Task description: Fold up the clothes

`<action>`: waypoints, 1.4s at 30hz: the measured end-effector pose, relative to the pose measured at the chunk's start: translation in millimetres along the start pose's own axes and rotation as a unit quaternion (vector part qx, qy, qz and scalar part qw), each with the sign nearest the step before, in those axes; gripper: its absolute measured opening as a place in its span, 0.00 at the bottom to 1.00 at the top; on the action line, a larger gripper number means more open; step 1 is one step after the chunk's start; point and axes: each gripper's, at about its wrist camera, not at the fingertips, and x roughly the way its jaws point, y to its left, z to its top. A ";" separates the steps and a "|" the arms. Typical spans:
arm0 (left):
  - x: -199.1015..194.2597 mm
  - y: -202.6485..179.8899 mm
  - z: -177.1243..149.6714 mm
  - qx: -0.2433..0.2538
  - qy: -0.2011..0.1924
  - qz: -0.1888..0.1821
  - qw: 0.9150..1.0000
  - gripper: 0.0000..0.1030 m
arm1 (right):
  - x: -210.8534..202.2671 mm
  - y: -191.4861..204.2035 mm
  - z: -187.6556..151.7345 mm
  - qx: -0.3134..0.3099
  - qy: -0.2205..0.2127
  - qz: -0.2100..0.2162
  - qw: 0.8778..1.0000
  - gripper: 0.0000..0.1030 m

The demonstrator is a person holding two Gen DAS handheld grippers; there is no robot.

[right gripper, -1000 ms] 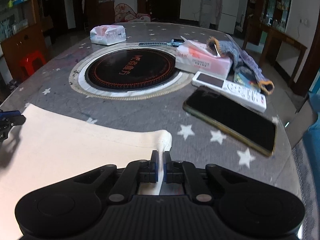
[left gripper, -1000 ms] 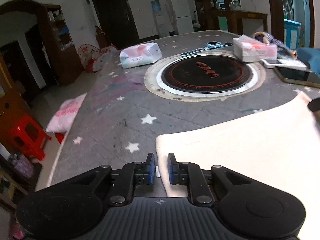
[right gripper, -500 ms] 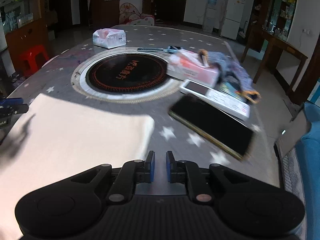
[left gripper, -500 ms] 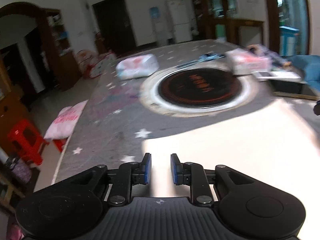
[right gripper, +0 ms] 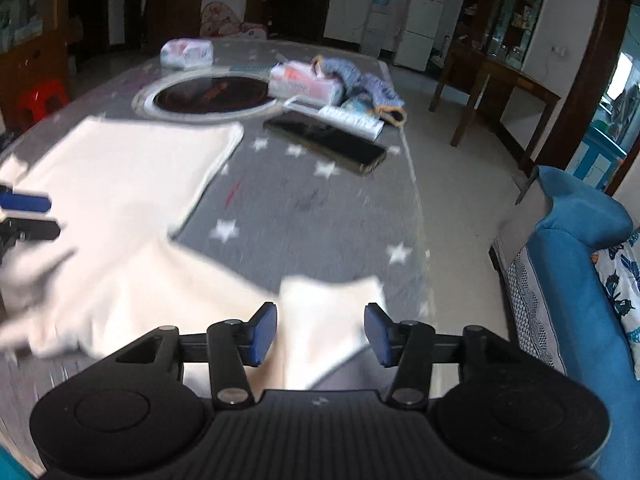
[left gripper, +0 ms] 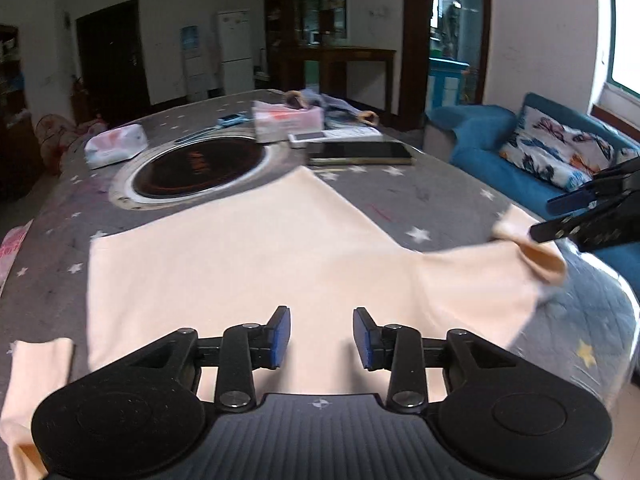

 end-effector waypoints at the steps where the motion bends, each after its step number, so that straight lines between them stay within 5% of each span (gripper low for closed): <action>1: 0.0 -6.1 -2.0 0.003 0.002 -0.004 1.000 0.37 | 2.6 3.9 -6.6 -0.006 0.000 -0.004 1.000 0.50; 7: -2.1 -25.1 -12.3 0.024 0.007 -0.010 1.000 0.40 | 6.7 -6.2 -33.8 -0.001 -0.002 -0.062 0.998 0.53; 11: -3.2 -27.3 -20.6 0.024 0.015 -0.010 1.000 0.41 | -3.7 -35.0 -44.4 0.067 -0.006 -0.085 0.994 0.51; 21: -5.1 -35.6 -25.4 0.033 0.021 -0.011 0.999 0.41 | -4.0 -53.7 -54.2 0.116 -0.018 -0.055 0.992 0.43; 24: -4.2 -37.3 -27.2 0.036 0.024 -0.013 0.999 0.41 | 4.7 -60.9 -52.5 0.126 -0.011 -0.046 0.991 0.34; 29: -3.2 -39.2 -28.4 0.039 0.025 -0.013 0.999 0.42 | 11.4 -58.7 -43.9 0.097 -0.009 -0.048 0.994 0.05; 36: -5.1 -39.5 -31.3 0.044 0.022 -0.018 0.999 0.42 | 20.4 -49.5 -10.8 0.018 -0.034 -0.102 0.994 0.04; 42: -5.0 -37.2 -32.4 0.035 0.017 -0.023 0.999 0.44 | 50.8 -50.9 0.8 0.009 -0.018 -0.108 0.994 0.04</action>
